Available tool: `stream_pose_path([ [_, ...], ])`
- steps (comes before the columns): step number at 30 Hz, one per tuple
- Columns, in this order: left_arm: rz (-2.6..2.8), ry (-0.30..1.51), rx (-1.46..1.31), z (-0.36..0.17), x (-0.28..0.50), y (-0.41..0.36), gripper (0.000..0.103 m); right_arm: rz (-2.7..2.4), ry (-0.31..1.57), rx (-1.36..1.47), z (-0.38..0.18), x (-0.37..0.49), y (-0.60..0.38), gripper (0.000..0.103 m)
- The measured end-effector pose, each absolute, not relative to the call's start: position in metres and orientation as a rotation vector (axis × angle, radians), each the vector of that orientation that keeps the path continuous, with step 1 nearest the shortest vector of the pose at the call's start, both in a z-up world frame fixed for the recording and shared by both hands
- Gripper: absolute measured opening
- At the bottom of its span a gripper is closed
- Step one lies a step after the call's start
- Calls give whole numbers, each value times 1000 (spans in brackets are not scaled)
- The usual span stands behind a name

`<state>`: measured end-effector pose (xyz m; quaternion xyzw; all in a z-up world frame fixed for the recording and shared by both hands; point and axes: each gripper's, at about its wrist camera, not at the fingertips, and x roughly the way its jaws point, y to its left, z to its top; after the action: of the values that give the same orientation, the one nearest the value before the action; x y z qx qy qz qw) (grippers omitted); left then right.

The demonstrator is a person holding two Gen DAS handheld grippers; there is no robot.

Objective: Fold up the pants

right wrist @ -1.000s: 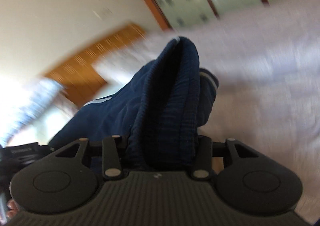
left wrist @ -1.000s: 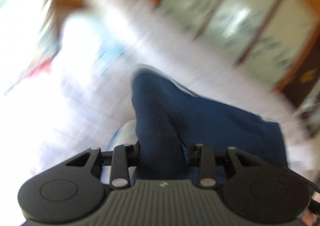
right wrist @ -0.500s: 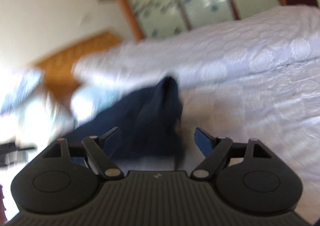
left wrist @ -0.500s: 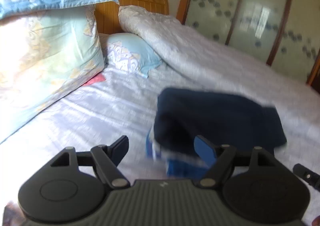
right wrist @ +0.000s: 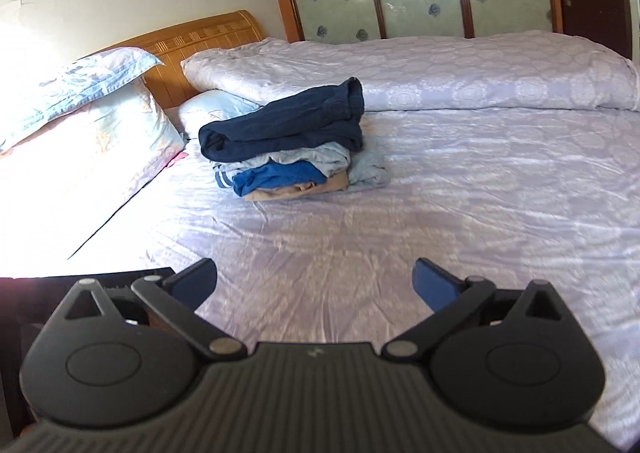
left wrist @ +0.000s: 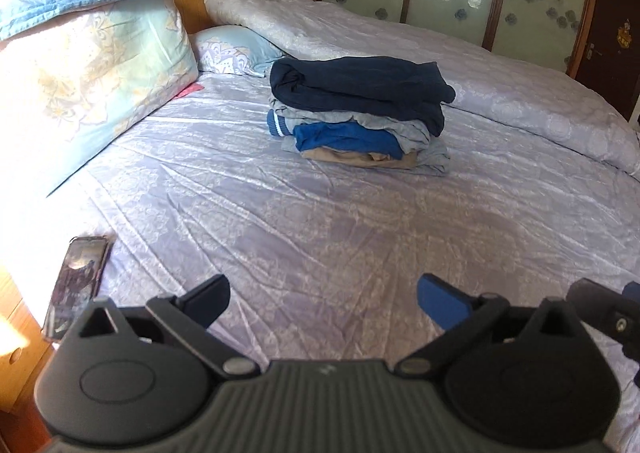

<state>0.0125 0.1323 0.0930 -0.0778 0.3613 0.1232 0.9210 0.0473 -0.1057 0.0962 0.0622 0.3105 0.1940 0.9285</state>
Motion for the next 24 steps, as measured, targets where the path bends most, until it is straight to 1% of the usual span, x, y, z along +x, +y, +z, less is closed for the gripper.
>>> stream_pose_path([
  [6,287,737,-113,97,-31,115,103,362,684,180,96,-4,-129,103],
  [10,314,692,-44,99,-54,99,103,370,714,232,89,-22,-140,103],
  [17,262,685,-26,99,-70,83,103,375,723,222,86,-37,-142,103],
  [24,260,687,21,92,-74,68,103,398,690,215,90,-40,-143,103],
])
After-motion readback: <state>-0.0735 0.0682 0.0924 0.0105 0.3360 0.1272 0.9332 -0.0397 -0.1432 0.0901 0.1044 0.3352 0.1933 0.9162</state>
